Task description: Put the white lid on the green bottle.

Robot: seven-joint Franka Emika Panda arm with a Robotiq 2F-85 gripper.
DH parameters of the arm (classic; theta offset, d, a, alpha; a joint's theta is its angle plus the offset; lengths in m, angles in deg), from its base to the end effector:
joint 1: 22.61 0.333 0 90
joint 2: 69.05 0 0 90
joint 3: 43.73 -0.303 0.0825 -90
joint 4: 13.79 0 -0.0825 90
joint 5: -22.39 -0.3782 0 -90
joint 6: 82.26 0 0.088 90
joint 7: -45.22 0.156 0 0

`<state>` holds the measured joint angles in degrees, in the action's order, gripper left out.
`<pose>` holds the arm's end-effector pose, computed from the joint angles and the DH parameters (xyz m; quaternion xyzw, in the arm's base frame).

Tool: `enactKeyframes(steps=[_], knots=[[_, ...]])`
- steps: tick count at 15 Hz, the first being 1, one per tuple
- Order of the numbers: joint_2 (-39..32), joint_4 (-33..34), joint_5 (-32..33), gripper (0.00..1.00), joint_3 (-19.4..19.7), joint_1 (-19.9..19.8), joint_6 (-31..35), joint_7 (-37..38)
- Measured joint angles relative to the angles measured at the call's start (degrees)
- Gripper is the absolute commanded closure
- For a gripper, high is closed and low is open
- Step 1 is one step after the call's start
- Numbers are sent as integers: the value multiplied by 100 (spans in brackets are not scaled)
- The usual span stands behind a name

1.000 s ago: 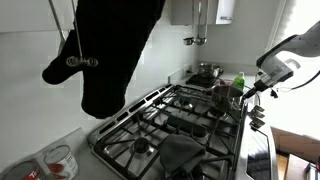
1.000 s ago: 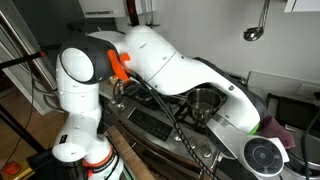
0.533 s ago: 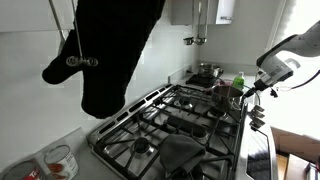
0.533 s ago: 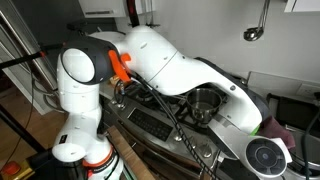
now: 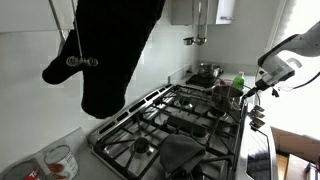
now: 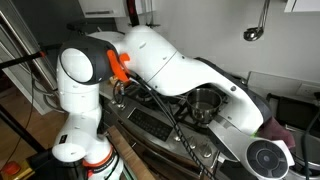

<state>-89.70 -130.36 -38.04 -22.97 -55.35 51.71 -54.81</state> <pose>0.3935 -0.4563 0.2309 -0.9530 -0.0326 -0.2941 0.0652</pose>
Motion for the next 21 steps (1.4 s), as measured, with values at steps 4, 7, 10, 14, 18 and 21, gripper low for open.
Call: enactKeyframes(steps=[4,7,10,14,18,21], knots=[[18,-7,1,36,80,-27,9,3],[19,-17,1,13,111,-66,33,11],[20,-43,1,10,124,-93,35,33],[22,-47,1,44,119,-97,35,45],[22,-46,23,77,100,-91,35,60],[25,-45,122,91,99,-89,35,131]])
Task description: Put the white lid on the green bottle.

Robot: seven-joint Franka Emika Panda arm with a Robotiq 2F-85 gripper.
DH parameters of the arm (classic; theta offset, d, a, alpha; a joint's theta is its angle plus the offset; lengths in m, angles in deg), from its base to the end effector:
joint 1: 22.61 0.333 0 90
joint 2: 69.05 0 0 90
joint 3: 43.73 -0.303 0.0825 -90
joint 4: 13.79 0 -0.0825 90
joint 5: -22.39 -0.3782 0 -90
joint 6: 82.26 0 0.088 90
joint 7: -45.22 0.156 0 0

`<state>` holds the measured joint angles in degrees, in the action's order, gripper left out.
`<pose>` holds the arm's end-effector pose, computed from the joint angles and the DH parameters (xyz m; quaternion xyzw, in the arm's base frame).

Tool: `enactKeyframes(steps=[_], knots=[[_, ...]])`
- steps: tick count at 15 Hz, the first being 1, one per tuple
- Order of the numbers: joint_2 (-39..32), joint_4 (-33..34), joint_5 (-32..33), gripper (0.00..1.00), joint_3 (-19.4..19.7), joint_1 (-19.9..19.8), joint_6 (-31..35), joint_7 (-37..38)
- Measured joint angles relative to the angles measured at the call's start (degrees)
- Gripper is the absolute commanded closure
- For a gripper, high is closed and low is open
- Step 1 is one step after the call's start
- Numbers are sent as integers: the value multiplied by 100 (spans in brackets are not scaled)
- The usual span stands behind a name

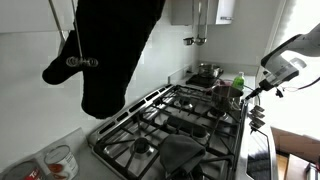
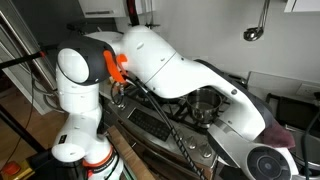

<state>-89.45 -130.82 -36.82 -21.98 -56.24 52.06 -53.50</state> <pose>0.3756 -0.4681 0.2308 -0.9566 -0.0132 -0.2851 0.0593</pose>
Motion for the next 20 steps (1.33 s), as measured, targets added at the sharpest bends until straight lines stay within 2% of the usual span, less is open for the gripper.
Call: enactKeyframes(steps=[5,13,16,20], knots=[[110,-1,512,92,37,1,0,436],[1097,-12,2106,92,406,-52,-50,1400],[1617,13,2705,92,477,-73,-447,1669],[2262,174,3112,92,487,-36,-1584,1878]])
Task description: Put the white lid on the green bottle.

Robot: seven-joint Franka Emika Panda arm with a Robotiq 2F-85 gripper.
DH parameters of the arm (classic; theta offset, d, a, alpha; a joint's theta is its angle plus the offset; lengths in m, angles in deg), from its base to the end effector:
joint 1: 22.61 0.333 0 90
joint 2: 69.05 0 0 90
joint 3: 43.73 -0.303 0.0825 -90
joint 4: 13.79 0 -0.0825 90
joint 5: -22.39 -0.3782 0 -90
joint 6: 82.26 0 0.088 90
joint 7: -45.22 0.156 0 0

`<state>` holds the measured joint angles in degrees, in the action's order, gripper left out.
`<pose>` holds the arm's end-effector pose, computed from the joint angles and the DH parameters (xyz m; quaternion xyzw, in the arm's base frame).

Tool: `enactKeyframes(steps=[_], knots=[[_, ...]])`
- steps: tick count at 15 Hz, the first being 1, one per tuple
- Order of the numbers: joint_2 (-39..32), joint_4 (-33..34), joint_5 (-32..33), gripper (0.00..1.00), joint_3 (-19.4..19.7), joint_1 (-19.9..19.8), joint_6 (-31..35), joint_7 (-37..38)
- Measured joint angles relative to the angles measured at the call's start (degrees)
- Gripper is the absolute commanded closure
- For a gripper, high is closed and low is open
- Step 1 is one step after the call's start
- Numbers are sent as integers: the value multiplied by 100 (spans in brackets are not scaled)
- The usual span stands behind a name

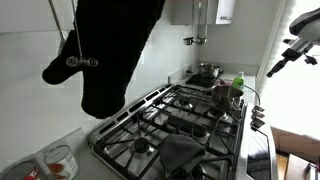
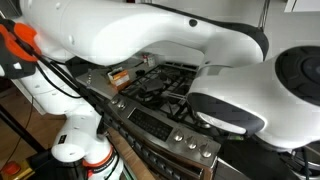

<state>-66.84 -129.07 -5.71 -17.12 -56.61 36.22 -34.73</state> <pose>0.3117 -0.4650 0.4285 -0.9713 -0.0577 -0.2279 0.0362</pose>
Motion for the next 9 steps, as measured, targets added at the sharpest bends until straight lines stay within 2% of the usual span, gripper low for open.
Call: enactKeyframes(steps=[1,2,4,8,9], knots=[[105,60,8,92,-2,40,-259,18],[171,128,8,67,-6,94,-458,29],[214,280,2,67,-11,230,-720,59],[195,328,2,67,-9,310,-759,88],[193,328,2,92,-6,309,-759,88]])
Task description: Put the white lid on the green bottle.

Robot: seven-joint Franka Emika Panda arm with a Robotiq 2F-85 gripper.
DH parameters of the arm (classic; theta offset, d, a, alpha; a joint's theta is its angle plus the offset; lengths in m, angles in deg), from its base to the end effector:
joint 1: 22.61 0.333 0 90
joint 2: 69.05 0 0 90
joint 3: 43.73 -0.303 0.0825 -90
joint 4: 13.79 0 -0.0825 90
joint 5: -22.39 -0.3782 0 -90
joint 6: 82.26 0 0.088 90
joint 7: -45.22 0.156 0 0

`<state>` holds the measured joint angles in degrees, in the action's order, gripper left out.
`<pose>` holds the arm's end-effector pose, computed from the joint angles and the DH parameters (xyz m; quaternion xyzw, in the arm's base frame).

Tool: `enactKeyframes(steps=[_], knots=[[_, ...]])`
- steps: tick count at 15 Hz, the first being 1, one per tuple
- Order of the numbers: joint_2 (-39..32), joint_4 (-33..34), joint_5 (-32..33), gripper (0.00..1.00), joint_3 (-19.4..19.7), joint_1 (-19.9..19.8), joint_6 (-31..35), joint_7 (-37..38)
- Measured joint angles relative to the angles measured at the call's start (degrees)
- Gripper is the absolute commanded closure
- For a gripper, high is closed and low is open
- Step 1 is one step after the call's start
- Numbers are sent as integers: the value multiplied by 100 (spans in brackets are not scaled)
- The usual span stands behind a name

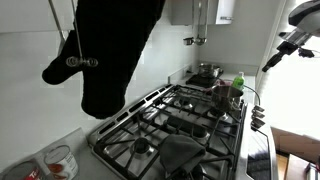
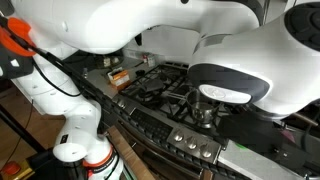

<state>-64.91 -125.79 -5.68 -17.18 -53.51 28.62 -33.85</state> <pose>0.3366 -0.4339 0.4629 -0.9642 -0.1015 -0.2343 0.0714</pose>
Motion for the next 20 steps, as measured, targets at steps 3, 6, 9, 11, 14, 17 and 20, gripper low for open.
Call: enactKeyframes(steps=[3,6,9,11,14,17,20], knots=[[-2,9,-22,92,20,32,22,0],[-49,114,-152,92,30,139,270,0],[-209,282,-449,92,26,277,503,0],[-346,347,-613,92,10,350,505,10],[-535,388,-725,92,-44,412,508,19],[-691,427,-799,92,-119,429,609,19],[-822,530,-894,92,-190,430,693,19]])
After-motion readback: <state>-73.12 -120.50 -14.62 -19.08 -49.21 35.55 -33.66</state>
